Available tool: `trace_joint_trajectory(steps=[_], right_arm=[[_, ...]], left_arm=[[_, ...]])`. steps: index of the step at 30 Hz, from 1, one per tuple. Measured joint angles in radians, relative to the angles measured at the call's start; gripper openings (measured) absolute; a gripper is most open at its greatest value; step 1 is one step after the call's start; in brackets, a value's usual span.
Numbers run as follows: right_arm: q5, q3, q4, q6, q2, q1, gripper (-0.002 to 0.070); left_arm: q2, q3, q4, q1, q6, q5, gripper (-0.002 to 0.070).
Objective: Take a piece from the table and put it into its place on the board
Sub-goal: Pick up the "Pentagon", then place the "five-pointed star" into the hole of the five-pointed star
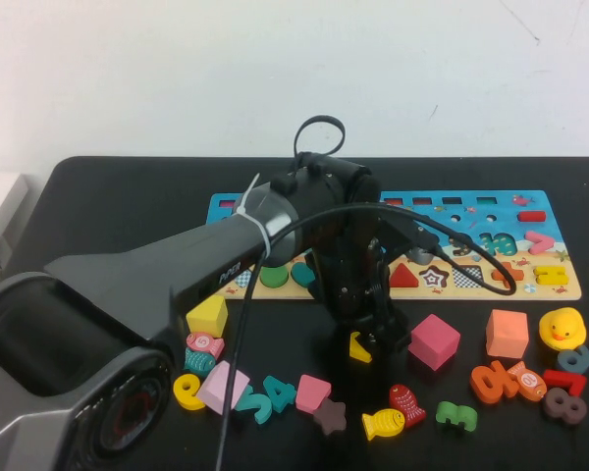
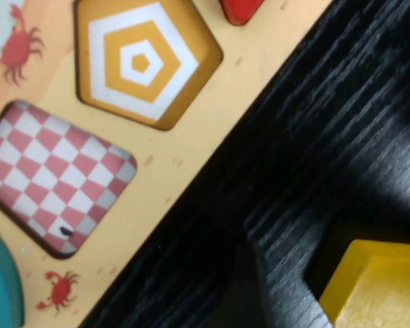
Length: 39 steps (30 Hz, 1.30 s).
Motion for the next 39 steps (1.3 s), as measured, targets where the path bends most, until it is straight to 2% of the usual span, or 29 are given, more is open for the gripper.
trace_joint_trajectory(steps=[3, 5, 8, 9, 10, 16, 22, 28, 39], right_arm=[[0.000, 0.000, 0.001, 0.000, 0.000, 0.000, 0.0018], [0.000, 0.000, 0.001, -0.002, 0.000, 0.000, 0.0018], [0.000, 0.000, 0.001, -0.004, 0.000, 0.000, 0.0018], [0.000, 0.000, 0.001, -0.004, 0.000, 0.000, 0.0018], [0.000, 0.000, 0.001, -0.004, 0.000, 0.000, 0.0018], [0.000, 0.000, 0.002, -0.006, 0.000, 0.000, 0.0019], [0.000, 0.000, 0.005, -0.012, 0.000, 0.000, 0.0018], [0.000, 0.000, 0.005, -0.019, 0.000, 0.000, 0.0018], [-0.003, 0.000, 0.007, -0.025, 0.000, 0.000, 0.0018]], left_arm=[[0.007, -0.009, 0.000, -0.002, 0.000, 0.009, 0.0531], [0.009, -0.013, 0.006, -0.002, 0.000, 0.017, 0.0500], [0.009, -0.015, 0.006, -0.002, 0.000, 0.034, 0.0392], [0.009, -0.015, 0.006, -0.002, -0.002, 0.040, 0.0323], [0.009, -0.017, 0.004, -0.002, -0.002, 0.044, 0.0309], [0.001, -0.033, 0.004, -0.004, 0.012, 0.091, 0.0312], [-0.024, -0.192, 0.021, -0.004, 0.040, 0.149, 0.0312], [-0.031, -0.263, 0.055, 0.005, 0.077, 0.106, 0.0312], [0.047, -0.266, 0.038, 0.073, 0.182, 0.059, 0.0312]])
